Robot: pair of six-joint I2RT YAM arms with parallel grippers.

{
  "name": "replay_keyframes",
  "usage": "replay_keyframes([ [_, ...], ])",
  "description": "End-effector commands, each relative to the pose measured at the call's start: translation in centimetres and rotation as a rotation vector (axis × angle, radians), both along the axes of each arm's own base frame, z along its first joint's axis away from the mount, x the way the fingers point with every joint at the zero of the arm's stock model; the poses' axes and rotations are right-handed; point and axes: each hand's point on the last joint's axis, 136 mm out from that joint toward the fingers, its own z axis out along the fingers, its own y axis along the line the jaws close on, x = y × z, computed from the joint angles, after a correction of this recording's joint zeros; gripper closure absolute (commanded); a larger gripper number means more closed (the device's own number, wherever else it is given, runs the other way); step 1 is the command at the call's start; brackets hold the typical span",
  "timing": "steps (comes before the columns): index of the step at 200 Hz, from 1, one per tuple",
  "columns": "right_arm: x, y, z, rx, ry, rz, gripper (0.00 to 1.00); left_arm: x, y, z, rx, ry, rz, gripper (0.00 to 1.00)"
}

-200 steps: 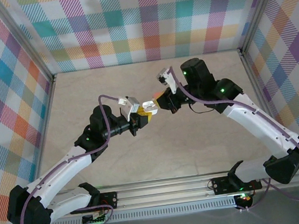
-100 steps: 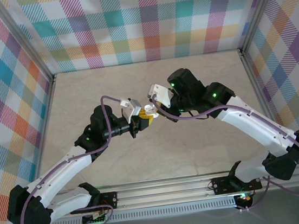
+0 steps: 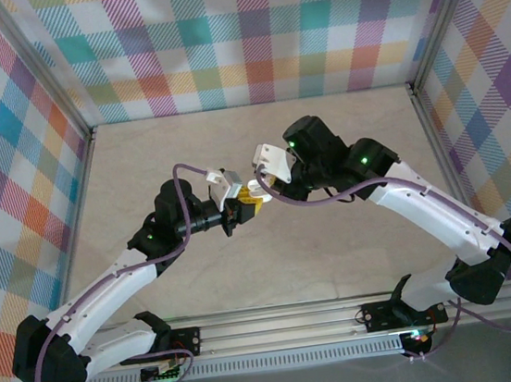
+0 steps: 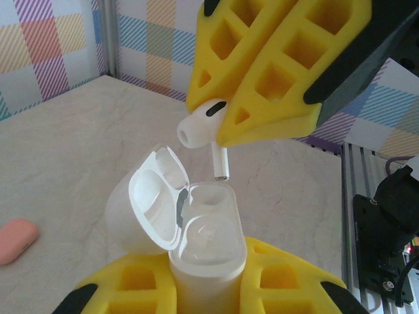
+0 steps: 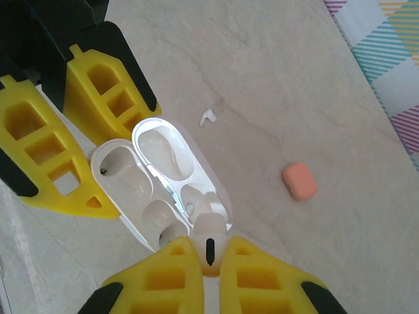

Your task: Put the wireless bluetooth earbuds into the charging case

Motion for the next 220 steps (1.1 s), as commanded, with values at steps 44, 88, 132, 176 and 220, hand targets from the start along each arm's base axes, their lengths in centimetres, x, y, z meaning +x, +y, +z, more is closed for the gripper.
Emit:
replay_keyframes([
  [44, -0.1, 0.9, -0.7, -0.036, -0.021, 0.051, 0.92, -0.6, -0.7, 1.7, -0.029, -0.051, -0.046, 1.0],
  [88, -0.1, 0.9, -1.3, -0.073, -0.047, 0.07, 0.92, -0.6, -0.8, 1.8, -0.035, -0.05, -0.051, 1.0],
  [132, -0.6, 1.7, -1.8, -0.084, -0.061, 0.12, 0.92, -0.5, -1.0, 2.0, -0.04, -0.052, -0.054, 1.0],
  [176, -2.6, 2.0, -2.6, -0.048, -0.05, 0.217, 0.91, -0.7, -1.0, 2.6, -0.065, -0.062, -0.063, 1.0],
  [220, -2.2, 0.8, -2.8, -0.088, -0.106, 0.203, 0.91, -0.8, -1.0, 2.9, -0.085, -0.061, -0.064, 1.0],
])
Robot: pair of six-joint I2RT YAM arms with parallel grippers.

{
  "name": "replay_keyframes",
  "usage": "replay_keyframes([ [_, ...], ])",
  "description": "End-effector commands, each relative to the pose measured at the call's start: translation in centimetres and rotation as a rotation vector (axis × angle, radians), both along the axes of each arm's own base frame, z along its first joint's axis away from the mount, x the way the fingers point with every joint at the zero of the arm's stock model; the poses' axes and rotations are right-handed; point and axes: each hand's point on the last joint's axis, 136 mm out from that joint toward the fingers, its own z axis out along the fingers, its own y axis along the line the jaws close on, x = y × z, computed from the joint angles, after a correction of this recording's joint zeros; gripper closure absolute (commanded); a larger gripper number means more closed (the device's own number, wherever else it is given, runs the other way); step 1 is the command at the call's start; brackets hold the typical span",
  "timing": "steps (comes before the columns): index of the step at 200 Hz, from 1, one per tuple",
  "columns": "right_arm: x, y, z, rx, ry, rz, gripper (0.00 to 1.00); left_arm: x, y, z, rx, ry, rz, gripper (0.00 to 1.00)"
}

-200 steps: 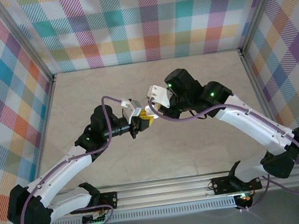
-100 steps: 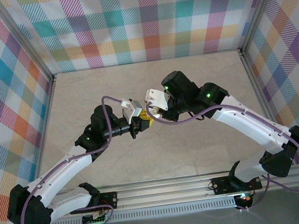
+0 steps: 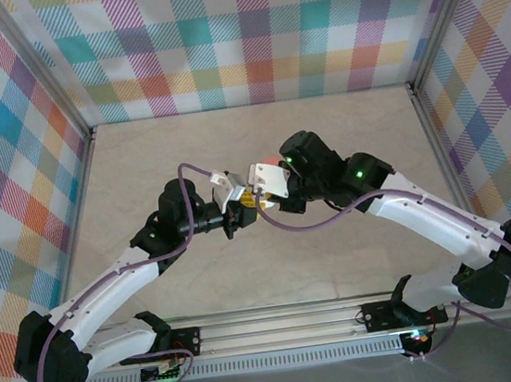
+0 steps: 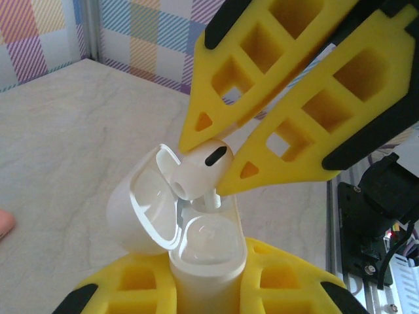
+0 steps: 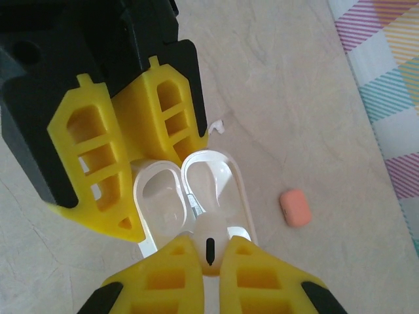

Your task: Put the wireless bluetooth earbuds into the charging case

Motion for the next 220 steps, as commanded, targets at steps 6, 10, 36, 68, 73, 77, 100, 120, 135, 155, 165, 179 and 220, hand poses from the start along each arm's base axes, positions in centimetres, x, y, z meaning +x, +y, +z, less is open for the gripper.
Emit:
replay_keyframes([
  [6, -0.8, -0.6, -1.0, -0.057, -0.008, 0.04, 0.91, -0.2, -0.5, 3.8, -0.1, -0.1, -0.02, 1.0],
  [10, -0.7, -0.6, -1.0, -0.061, -0.011, 0.039, 0.91, -0.3, -0.6, 3.8, -0.1, -0.098, -0.02, 1.0],
  [36, -0.6, -1.0, -0.7, -0.071, -0.035, 0.04, 0.91, -0.3, -0.6, 3.7, -0.095, -0.093, -0.023, 1.0],
  [68, -0.4, -1.4, -0.5, -0.083, -0.06, 0.033, 0.91, -0.4, -0.6, 3.7, -0.097, -0.087, -0.031, 1.0],
  [73, -0.4, -1.4, -0.4, -0.085, -0.066, 0.033, 0.91, -0.4, -0.6, 3.7, -0.097, -0.086, -0.031, 1.0],
  [77, -0.4, -1.5, -0.5, -0.089, -0.068, 0.032, 0.91, -0.4, -0.6, 3.8, -0.098, -0.087, -0.031, 1.0],
  [100, -0.2, -1.8, -0.6, -0.105, -0.085, 0.031, 0.91, -0.5, -0.6, 3.8, -0.098, -0.085, -0.033, 1.0],
  [120, -0.2, -1.8, -0.7, -0.109, -0.091, 0.036, 0.91, -0.5, -0.7, 3.9, -0.1, -0.082, -0.036, 1.0],
  [135, -0.3, -1.8, -0.7, -0.111, -0.092, 0.039, 0.91, -0.5, -0.7, 3.9, -0.099, -0.08, -0.038, 1.0],
  [155, -0.7, -1.5, -0.7, -0.095, -0.075, 0.056, 0.91, -0.5, -0.7, 4.0, -0.103, -0.082, -0.037, 1.0],
  [165, -0.9, -1.4, -0.9, -0.091, -0.06, 0.063, 0.91, -0.6, -0.7, 4.2, -0.108, -0.084, -0.038, 1.0],
  [179, -1.4, -1.3, -1.3, -0.087, -0.033, 0.078, 0.91, -0.5, -0.7, 4.3, -0.109, -0.085, -0.039, 1.0],
  [220, -4.1, -1.4, -1.9, -0.072, 0.034, 0.19, 0.88, -0.5, -0.8, 4.7, -0.123, -0.092, -0.039, 1.0],
])
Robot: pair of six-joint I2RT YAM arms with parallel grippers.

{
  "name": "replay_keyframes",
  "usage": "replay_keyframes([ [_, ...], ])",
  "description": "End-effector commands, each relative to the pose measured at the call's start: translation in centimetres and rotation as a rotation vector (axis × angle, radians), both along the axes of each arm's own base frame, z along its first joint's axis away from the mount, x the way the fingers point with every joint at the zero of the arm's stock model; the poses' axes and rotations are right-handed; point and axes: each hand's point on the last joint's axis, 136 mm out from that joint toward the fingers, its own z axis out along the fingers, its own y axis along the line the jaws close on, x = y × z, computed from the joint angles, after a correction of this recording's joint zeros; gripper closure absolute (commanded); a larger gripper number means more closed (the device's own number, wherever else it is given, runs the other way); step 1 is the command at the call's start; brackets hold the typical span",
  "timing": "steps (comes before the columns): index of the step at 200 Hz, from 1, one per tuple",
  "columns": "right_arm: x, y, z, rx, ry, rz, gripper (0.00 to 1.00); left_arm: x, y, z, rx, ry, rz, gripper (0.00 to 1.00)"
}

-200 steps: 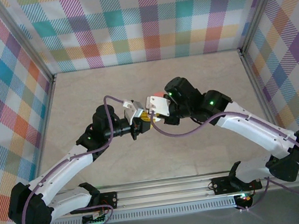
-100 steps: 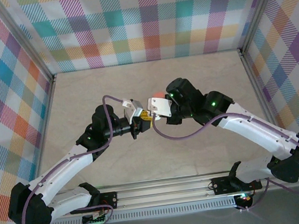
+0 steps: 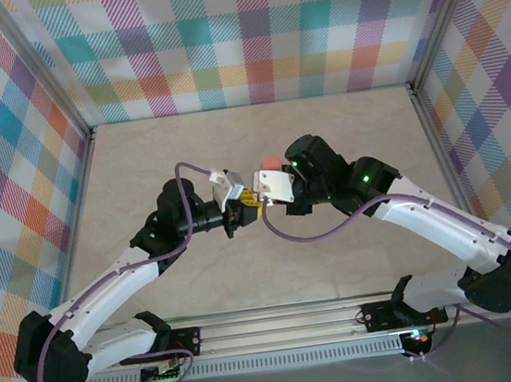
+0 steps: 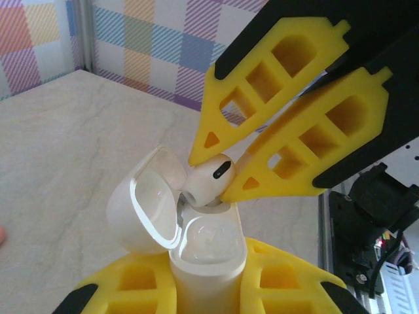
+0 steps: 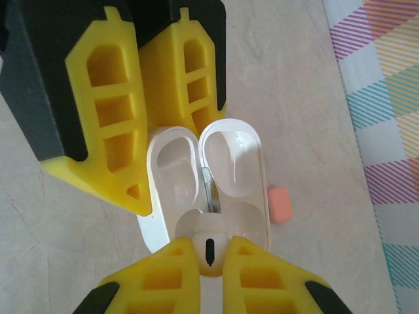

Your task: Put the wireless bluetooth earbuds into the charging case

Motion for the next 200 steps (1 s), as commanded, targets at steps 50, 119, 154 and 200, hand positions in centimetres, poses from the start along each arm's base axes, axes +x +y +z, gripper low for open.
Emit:
replay_keyframes([
  [50, -4.3, -0.8, -2.5, -0.046, 0.095, 0.181, 0.55, -0.2, -0.5, 4.1, -0.102, -0.087, -0.018, 1.0],
  [119, -4.5, 0.0, -0.3, 0.037, 0.086, 0.181, 0.4, 0.0, -0.1, 4.0, -0.096, -0.09, 0.018, 1.0],
  [154, -4.7, 0.3, 2.2, 0.166, 0.09, 0.148, 0.4, 0.8, 0.5, 3.6, -0.082, -0.079, 0.085, 1.0],
  [200, -4.3, 0.6, 4.9, 0.34, 0.115, 0.099, 0.4, 1.8, 1.7, 3.0, -0.057, -0.046, 0.19, 1.0],
])
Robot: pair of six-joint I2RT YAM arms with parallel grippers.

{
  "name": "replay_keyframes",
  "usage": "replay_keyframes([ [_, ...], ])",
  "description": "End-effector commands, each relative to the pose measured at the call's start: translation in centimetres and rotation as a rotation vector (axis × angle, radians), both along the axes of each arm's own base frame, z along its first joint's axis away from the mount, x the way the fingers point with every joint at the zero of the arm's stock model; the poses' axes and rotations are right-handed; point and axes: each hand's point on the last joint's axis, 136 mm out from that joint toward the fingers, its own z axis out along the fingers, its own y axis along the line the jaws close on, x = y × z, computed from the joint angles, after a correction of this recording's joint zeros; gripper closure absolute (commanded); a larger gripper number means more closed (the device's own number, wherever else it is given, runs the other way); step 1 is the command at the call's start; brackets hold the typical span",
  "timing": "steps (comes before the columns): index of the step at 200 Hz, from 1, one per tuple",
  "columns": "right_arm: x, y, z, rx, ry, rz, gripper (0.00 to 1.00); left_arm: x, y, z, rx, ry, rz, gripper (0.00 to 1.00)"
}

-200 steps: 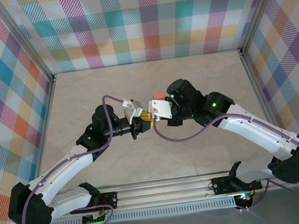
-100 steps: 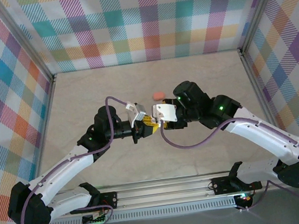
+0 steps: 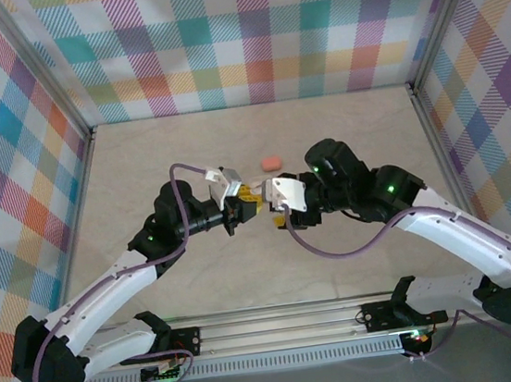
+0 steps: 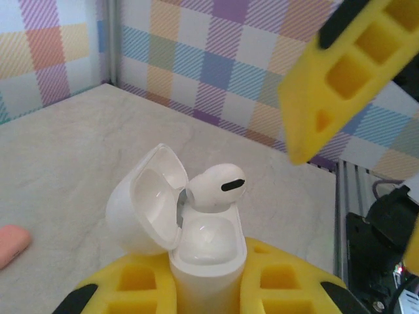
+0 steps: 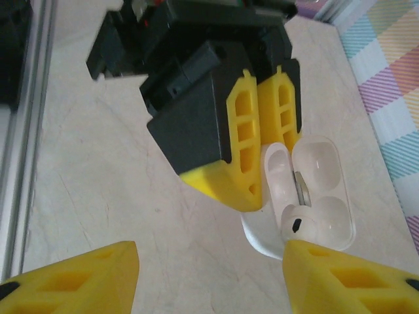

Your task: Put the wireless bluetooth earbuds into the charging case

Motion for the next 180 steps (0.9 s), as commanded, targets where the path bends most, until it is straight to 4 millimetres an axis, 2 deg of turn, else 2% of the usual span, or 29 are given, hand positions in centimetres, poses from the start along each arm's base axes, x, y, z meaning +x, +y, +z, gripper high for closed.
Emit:
replay_keyframes([
  [1, -0.3, 0.5, 2.5, 0.159, 0.05, -0.017, 0.4, 0.9, 1.1, 1.7, -0.03, -0.03, 0.089, 1.0],
  [43, 2.6, -0.4, 5.6, 0.384, 0.191, -0.144, 0.38, 1.3, 3.8, 1.0, 0.022, 0.0, 0.225, 1.0],
  [63, 3.7, -0.4, 5.7, 0.44, 0.245, -0.162, 0.38, 1.2, 4.9, 0.6, 0.019, 0.019, 0.266, 1.0],
  [90, 6.3, -0.3, 4.6, 0.459, 0.33, -0.262, 0.37, 0.9, 5.8, -1.2, 0.027, 0.082, 0.304, 1.0],
  [109, 8.3, -0.1, 2.9, 0.45, 0.419, -0.374, 0.36, 1.0, 7.0, -2.6, 0.028, 0.121, 0.37, 1.0],
  [125, 10.1, 0.1, 0.7, 0.439, 0.506, -0.481, 0.33, 1.0, 8.3, -3.7, 0.036, 0.144, 0.435, 1.0],
  [161, 13.1, 1.3, -5.8, 0.346, 0.762, -0.718, 0.36, 0.9, 10.1, -6.5, 0.039, 0.224, 0.534, 1.0],
  [180, 14.2, 2.4, -8.6, 0.278, 0.859, -0.779, 0.39, 0.6, 11.1, -7.7, 0.056, 0.258, 0.578, 1.0],
])
